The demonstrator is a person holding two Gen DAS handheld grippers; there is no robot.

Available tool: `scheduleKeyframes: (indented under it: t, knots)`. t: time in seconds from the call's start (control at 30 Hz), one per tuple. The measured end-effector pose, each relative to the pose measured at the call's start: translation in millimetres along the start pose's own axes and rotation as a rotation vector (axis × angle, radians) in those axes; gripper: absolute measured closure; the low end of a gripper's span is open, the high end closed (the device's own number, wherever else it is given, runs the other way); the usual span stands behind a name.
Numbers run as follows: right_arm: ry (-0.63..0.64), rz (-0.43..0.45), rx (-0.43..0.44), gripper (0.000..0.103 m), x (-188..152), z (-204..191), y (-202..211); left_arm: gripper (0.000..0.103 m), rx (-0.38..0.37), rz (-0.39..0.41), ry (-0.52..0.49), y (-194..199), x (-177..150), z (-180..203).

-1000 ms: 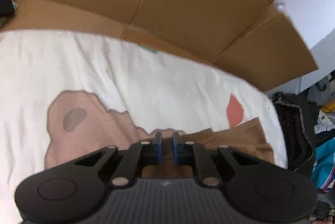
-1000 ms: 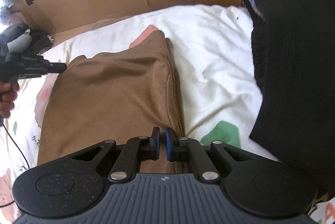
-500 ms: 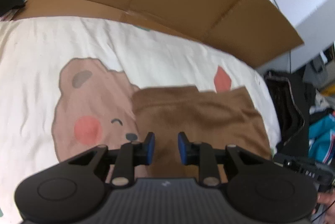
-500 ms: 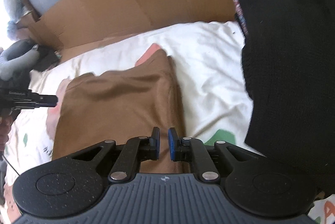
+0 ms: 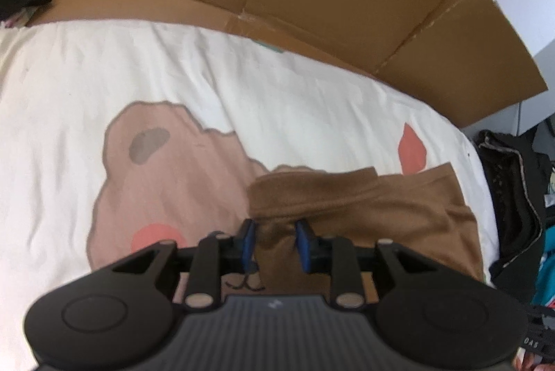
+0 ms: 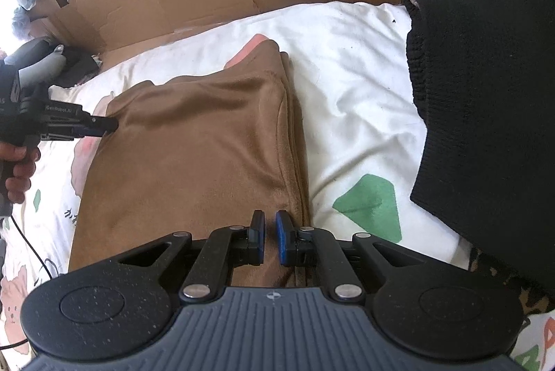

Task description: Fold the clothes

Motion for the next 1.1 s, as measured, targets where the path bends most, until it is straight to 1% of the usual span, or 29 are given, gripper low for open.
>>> scheduleKeyframes:
  t: [0.03,0.17,0.2,0.27,0.3,0.37,0.53,0.93,1.07,1.1]
  knots:
    - [0.001,0.001,0.001,0.090,-0.4,0.3,2.8,0.073,-0.001,0.005,-0.002,3.9,0.3,0.4]
    - [0.003,0.003,0.004,0.088,-2.2,1.7,14.1,0.052,-0.026,0.006,0.018,21.6,-5.1,2.0]
    - [0.004,0.002,0.005,0.087,-2.9,2.5,16.9,0.050,-0.035,0.005,0.027,26.5,-7.9,2.8]
    - [0.005,-0.004,0.008,0.085,-4.8,5.4,22.6,0.049,-0.049,-0.007,0.032,35.2,-14.9,5.3]
    - [0.006,-0.009,0.010,0.078,-6.0,7.0,25.3,0.048,-0.052,-0.015,0.031,39.1,-19.9,7.0]
    - [0.005,-0.019,0.014,0.071,-9.2,10.6,30.1,0.047,-0.054,-0.034,0.025,46.2,-30.8,10.0]
    - [0.004,-0.043,0.007,0.070,-18.8,18.3,35.3,0.047,-0.048,-0.091,0.013,55.6,-59.6,15.0]
    - [0.015,-0.125,0.005,0.070,-40.2,26.3,28.3,0.048,-0.093,-0.215,0.061,54.7,-118.5,19.4]
    - [0.015,-0.146,0.001,0.069,-45.4,29.1,26.0,0.051,-0.119,-0.256,0.098,53.5,-137.6,21.6]
    - [0.016,-0.151,0.001,0.068,-46.7,29.6,25.9,0.053,-0.124,-0.267,0.105,53.3,-142.5,22.3]
Point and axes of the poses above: each gripper's, at about its wrist camera, not at the fingertips, and y roughly against the way its jaws point, z to its right, x to its top, the point moved 7 cm from there along -y, roughly the way its jaws point, and after that the axes turned 4 degrees about -y, right-handed, at the moved point
